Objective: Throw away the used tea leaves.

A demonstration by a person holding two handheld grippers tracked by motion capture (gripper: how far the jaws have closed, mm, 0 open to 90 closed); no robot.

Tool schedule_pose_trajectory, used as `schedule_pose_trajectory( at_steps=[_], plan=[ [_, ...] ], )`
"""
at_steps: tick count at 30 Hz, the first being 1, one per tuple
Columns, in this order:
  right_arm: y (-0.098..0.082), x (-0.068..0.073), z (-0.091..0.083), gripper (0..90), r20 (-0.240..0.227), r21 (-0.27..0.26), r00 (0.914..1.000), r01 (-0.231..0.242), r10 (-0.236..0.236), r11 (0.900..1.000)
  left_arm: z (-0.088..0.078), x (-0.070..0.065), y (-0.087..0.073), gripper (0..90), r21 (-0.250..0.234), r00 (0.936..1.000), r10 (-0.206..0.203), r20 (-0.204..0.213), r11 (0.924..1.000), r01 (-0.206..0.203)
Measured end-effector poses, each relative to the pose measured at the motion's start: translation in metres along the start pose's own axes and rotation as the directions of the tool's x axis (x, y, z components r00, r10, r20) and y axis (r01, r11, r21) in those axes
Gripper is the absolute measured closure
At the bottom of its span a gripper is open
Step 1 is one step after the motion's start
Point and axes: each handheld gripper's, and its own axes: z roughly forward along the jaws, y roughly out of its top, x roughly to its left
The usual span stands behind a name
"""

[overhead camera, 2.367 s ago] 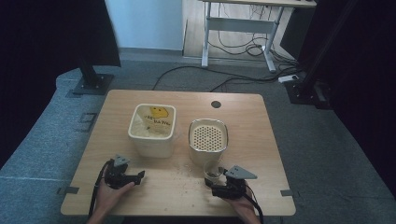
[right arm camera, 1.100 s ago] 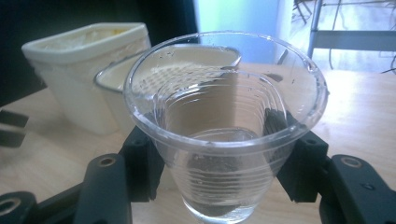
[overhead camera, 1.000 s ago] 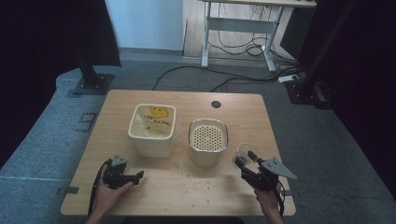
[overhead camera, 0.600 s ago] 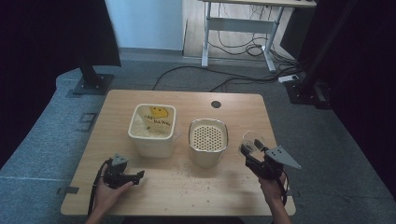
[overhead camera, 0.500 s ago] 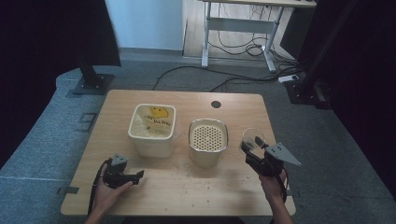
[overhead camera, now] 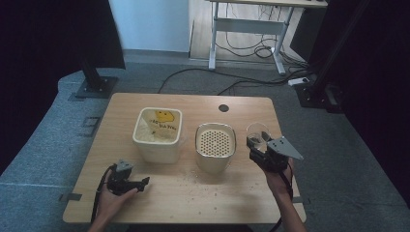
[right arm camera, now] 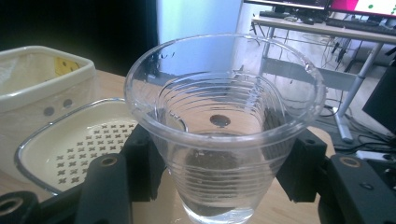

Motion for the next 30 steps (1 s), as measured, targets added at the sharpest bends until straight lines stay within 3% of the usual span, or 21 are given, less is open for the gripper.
schedule_pose_trajectory(
  at_steps=[12, 14, 16, 19, 22, 25, 28, 29, 30],
  plan=[
    [0.005, 0.009, 0.017, 41.7, 0.062, 0.073, 0.9929, 0.097, -0.102, 0.993, 0.001, 0.0, 0.0, 14.5, 0.003, 1.0, 0.002, 0.001, 1.0, -0.002],
    [0.007, 0.012, 0.018, 41.7, 0.087, 0.084, 0.9849, 0.143, -0.15, 0.986, 0.0, 0.0, 0.0, 14.5, 0.003, 1.0, 0.001, 0.001, 1.0, -0.001],
    [0.01, 0.017, 0.02, 41.7, 0.113, 0.102, 0.9701, 0.204, -0.215, 0.974, 0.0, 0.0, 0.0, 14.5, 0.003, 1.0, 0.001, 0.001, 1.0, -0.001],
    [0.011, 0.02, 0.022, 41.7, 0.116, 0.112, 0.9651, 0.222, -0.235, 0.969, 0.0, 0.0, 0.0, 14.6, 0.006, 1.0, 0.002, 0.001, 1.0, -0.002],
    [0.012, 0.021, 0.025, 41.9, 0.108, 0.116, 0.9661, 0.222, -0.234, 0.968, 0.0, 0.0, 0.0, 14.6, 0.003, 1.0, 0.004, 0.002, 1.0, -0.004],
    [0.012, 0.022, 0.028, 42.0, 0.114, 0.13, 0.9596, 0.242, -0.257, 0.962, 0.0, 0.0, 0.0, 14.6, 0.003, 1.0, 0.001, 0.002, 1.0, -0.001],
    [0.014, 0.025, 0.031, 42.1, 0.126, 0.146, 0.9469, 0.278, -0.296, 0.95, 0.0, 0.001, 0.0, 14.6, 0.0, 1.0, 0.0, 0.002, 1.0, 0.0],
    [0.016, 0.027, 0.033, 42.2, 0.138, 0.16, 0.9311, 0.315, -0.338, 0.935, 0.0, 0.001, 0.0, 14.5, 0.001, 1.0, 0.0, 0.002, 1.0, 0.0],
    [0.016, 0.027, 0.033, 42.2, 0.138, 0.16, 0.9311, 0.315, -0.338, 0.935, 0.0, 0.001, 0.0, 14.5, 0.001, 1.0, 0.0, 0.001, 1.0, 0.0]
  ],
)
